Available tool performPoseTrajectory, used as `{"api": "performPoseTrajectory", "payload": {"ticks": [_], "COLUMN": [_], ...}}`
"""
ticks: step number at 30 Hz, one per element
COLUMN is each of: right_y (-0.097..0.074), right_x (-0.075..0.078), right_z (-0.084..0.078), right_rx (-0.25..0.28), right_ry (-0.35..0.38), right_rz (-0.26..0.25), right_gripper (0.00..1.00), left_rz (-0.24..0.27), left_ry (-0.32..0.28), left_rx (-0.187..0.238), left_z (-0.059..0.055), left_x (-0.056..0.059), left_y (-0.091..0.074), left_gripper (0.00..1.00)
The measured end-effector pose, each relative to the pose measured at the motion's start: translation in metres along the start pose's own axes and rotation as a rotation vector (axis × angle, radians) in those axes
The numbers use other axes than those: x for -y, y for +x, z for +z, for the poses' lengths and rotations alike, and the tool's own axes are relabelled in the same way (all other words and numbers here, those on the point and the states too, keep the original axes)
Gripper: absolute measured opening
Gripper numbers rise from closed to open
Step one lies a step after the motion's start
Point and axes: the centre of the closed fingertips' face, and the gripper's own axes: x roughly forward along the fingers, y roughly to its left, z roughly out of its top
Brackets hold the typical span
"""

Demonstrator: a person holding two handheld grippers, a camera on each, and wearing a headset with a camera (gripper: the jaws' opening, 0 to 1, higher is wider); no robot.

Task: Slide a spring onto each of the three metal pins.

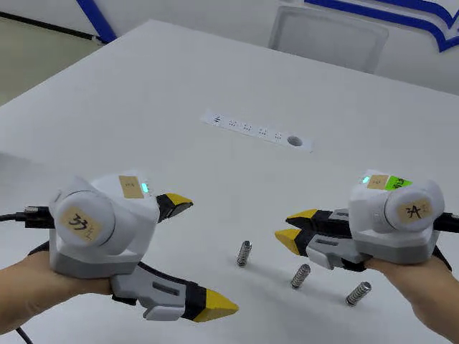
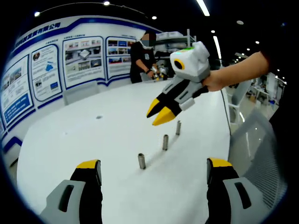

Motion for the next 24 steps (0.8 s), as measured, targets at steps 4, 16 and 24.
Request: {"api": "performPoseTrajectory", "payload": {"ticks": [4, 16, 24], "right_y": [-0.026, -0.097, -0.133], "right_x": [0.007, 0.017, 0.012], "right_z": [0.005, -0.022, -0.041], "right_rx": [0.034, 0.064, 0.083], "right_ry": [-0.006, 0.039, 0.108], "right_rz": [-0.029, -0.092, -0.126], "right_gripper": [0.19, 0.23, 0.28], "left_rz": [-0.008, -0.014, -0.001], "left_ry": [0.003, 0.025, 0.005], "left_rx": [0.002, 0.010, 0.024], "left_z": [0.006, 0.021, 0.033], "left_x": [0.002, 0.004, -0.004], "left_y": [0.003, 0.006, -0.001], "left_gripper": [0.95, 0.95, 0.93]}}
